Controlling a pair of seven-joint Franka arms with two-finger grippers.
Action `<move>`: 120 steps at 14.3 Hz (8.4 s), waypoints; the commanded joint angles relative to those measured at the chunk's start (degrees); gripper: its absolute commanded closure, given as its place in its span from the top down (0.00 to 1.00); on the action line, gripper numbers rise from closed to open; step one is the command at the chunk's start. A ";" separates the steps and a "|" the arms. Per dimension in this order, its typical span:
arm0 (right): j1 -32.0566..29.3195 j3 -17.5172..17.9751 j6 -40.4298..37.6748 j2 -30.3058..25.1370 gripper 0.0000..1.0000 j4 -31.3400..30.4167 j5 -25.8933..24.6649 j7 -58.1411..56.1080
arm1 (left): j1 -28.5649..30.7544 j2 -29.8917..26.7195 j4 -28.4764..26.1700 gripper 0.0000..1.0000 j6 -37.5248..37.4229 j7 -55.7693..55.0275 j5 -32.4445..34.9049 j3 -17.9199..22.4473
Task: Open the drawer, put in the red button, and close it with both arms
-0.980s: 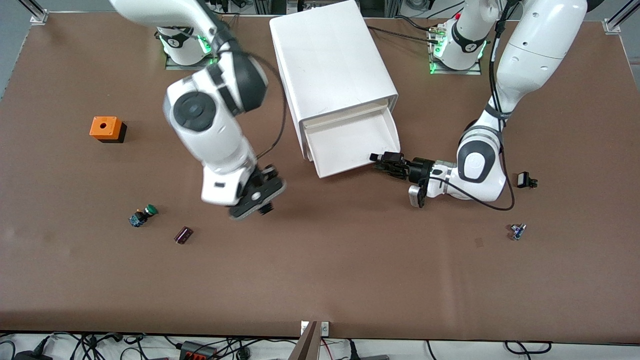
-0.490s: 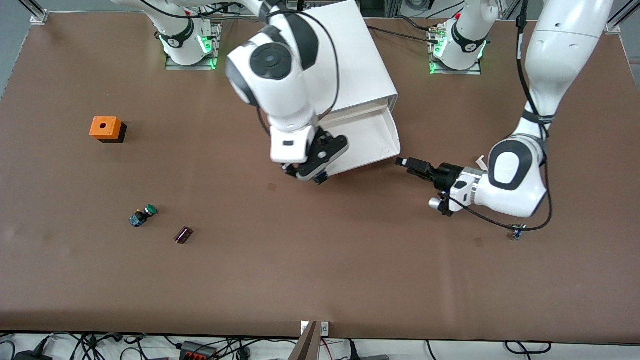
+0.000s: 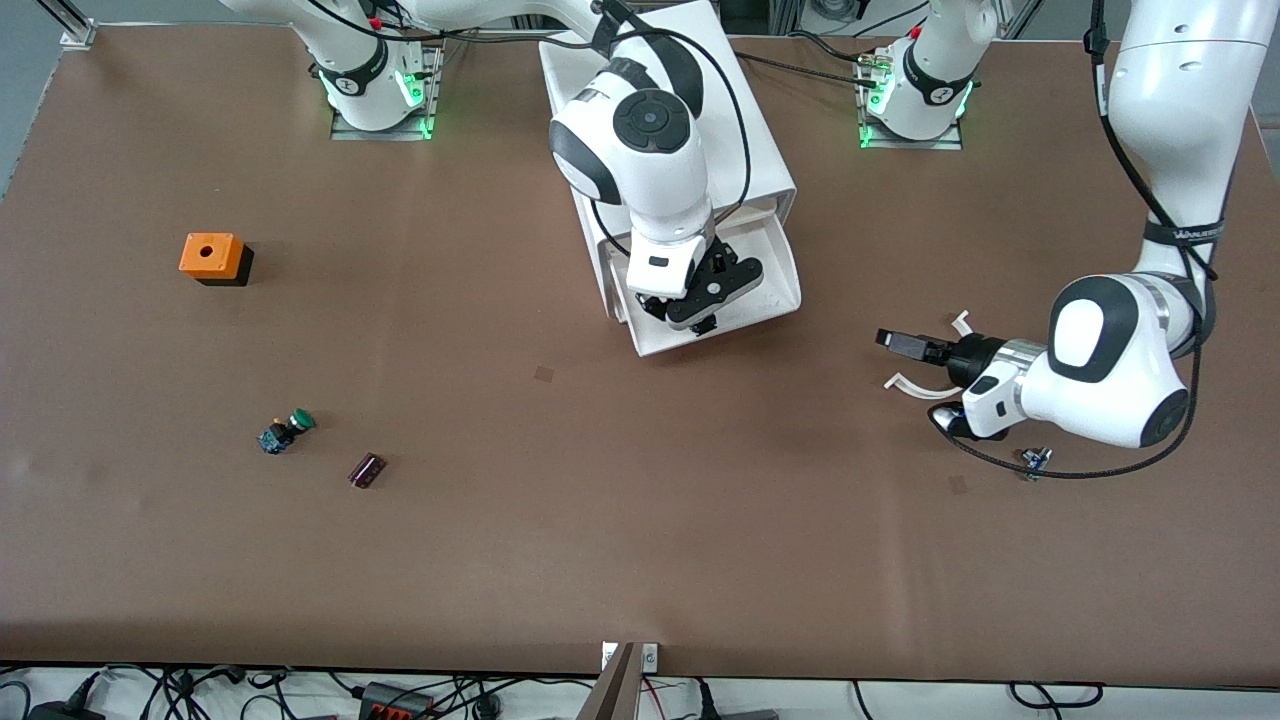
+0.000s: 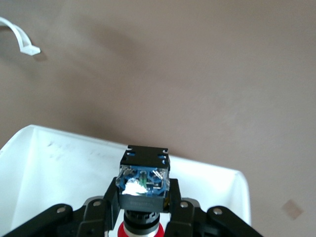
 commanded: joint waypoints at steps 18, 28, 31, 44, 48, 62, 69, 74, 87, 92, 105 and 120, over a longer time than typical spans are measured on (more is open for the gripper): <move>2.26 -1.70 -4.38 1.28 1.00 3.02 2.76 7.19 | -0.57 2.46 9.28 1.00 2.12 -9.29 20.03 0.81; -6.93 -18.76 -6.49 -4.78 1.00 0.64 4.06 6.31 | -1.52 -1.39 10.63 1.00 2.65 -16.84 20.12 0.46; -10.48 -19.02 -10.69 -7.32 1.00 -3.47 4.95 -0.87 | -3.55 -2.10 9.57 1.00 4.05 -29.01 20.03 -2.69; -23.14 -19.55 -18.44 -15.41 1.00 -8.76 5.13 -17.60 | -11.45 -1.75 -4.15 1.00 31.92 -53.94 20.47 -14.13; -29.19 -16.58 -19.41 -19.36 1.00 -8.85 5.13 -17.69 | -15.15 -1.14 -4.06 1.00 33.15 -55.87 20.29 -14.13; -45.90 -5.75 -29.18 -29.99 1.00 -12.78 -0.67 -21.29 | -23.86 -1.93 -6.00 1.00 23.93 -64.22 19.50 -17.37; -44.41 -5.84 -19.58 -41.43 1.00 -30.12 -5.25 -21.47 | -23.95 -1.49 -5.91 1.00 20.93 -64.13 19.33 -19.67; -44.50 -5.84 -20.47 -40.04 1.00 -28.98 -5.07 -21.65 | -23.95 -1.40 -5.73 1.00 20.76 -64.13 19.24 -19.67; -45.11 -5.58 -20.38 -39.50 1.00 -27.22 -4.98 -21.47 | -5.33 -1.93 6.03 1.00 10.23 -45.90 27.67 -18.53; -48.19 -2.68 -20.38 -39.50 1.00 -27.22 -4.89 -21.47 | 1.00 -3.86 14.28 1.00 -4.53 -26.20 30.93 -18.61; -47.49 -2.68 -25.39 -41.52 1.00 -27.48 -4.63 -21.38 | -7.25 -37.16 -8.53 1.00 2.10 -6.04 21.00 6.17; -47.40 -2.68 -23.28 -41.00 1.00 -29.15 -4.37 -21.03 | -6.72 -36.38 -5.12 1.00 0.02 -6.13 18.10 5.73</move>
